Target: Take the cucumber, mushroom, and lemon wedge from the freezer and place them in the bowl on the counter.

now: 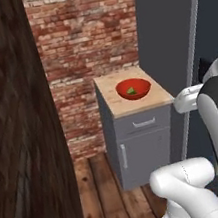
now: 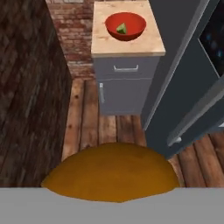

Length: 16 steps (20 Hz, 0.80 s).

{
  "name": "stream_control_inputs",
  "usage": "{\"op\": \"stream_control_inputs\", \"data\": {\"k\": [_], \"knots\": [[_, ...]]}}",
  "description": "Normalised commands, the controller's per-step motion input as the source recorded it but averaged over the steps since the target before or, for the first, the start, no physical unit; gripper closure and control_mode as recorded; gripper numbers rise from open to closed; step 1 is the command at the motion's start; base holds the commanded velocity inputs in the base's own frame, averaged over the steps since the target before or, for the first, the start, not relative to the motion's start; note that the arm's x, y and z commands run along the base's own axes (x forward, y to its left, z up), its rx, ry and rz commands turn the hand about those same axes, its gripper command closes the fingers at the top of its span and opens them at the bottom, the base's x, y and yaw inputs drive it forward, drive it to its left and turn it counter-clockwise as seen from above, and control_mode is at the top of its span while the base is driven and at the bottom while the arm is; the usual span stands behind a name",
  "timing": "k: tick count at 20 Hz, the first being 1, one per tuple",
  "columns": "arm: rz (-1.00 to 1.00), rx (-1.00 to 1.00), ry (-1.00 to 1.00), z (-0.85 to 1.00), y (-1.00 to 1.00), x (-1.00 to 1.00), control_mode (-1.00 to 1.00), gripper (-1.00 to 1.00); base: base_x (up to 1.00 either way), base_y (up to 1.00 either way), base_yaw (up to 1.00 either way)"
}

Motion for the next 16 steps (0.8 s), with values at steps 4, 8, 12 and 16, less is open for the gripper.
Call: {"op": "stream_control_inputs", "data": {"k": [4,8,12,16], "knots": [[0.0,0.0,0.0,0.0,0.0,0.0,1.0,1.0,0.88,0.14,-0.07],[0.0,0.0,0.0,0.0,0.0,0.0,1.0,1.0,0.91,0.1,-0.06],[0.0,0.0,0.0,0.0,0.0,0.0,1.0,1.0,0.76,0.1,-0.08],[0.0,0.0,0.0,0.0,0.0,0.0,1.0,1.0,0.71,0.03,-0.04]]}}
